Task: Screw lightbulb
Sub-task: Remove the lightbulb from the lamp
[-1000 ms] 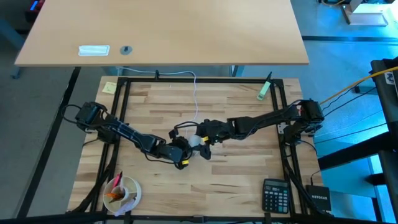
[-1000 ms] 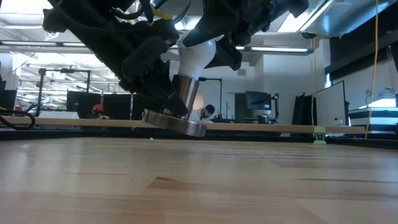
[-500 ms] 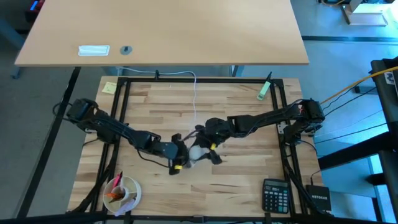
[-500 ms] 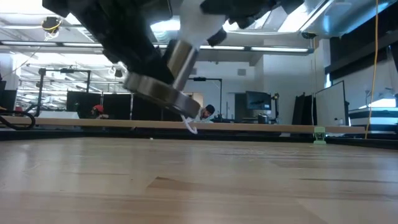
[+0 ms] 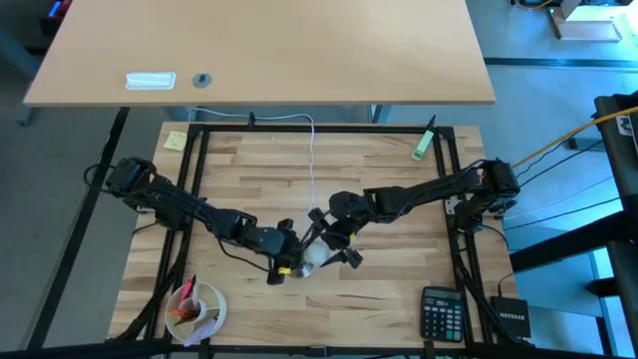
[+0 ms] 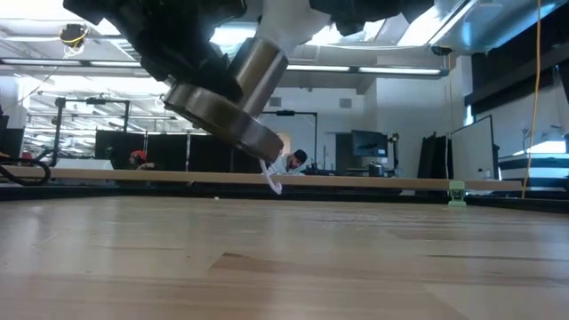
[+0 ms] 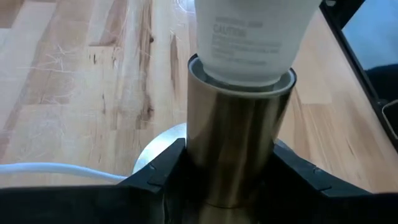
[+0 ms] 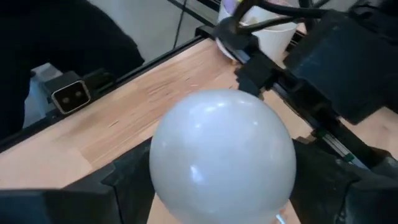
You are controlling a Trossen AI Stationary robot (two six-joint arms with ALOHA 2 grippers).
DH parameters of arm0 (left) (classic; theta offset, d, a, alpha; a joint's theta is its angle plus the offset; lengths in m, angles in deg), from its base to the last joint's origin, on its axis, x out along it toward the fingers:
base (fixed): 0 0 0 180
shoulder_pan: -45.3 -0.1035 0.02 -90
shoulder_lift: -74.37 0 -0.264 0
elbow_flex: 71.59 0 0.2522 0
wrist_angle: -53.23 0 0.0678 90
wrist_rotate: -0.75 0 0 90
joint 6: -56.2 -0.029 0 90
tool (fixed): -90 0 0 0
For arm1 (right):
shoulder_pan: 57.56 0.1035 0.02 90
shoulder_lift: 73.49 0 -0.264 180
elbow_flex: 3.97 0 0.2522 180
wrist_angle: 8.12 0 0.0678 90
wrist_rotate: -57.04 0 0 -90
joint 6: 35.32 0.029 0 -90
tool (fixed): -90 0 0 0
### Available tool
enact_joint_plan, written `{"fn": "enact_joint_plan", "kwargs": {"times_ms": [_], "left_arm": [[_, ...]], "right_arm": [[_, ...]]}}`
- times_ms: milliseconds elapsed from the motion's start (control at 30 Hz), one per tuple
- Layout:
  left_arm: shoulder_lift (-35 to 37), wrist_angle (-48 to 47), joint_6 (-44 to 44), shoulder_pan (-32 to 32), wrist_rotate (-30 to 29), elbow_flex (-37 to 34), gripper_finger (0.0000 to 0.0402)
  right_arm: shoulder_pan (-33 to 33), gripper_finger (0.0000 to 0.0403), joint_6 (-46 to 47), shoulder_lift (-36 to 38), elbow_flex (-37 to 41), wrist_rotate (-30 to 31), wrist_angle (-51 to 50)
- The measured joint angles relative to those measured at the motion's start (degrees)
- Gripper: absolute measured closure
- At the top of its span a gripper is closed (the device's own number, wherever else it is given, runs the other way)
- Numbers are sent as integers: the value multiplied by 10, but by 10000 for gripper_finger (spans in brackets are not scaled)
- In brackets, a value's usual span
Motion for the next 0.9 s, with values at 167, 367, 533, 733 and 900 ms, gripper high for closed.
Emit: {"fn": "enact_joint_plan", "kwargs": {"times_ms": [167,367,533,733,900], "left_arm": [[0,2,6,-1,-9,1,241],[0,-13,19,0,-30,1,241],[0,-53,50,0,-45,1,241],[-1,-63,72,0,-59,0,241],[-1,-69,78,0,-76,0,241]], "right_arm": [[-1,80,63,0,-1,14,14],[-1,74,121,17,-55,40,-86],[-1,73,196,20,-156,89,-297],[-1,73,338,22,-188,196,-405],[-6,72,496,20,-157,204,-354]]}}
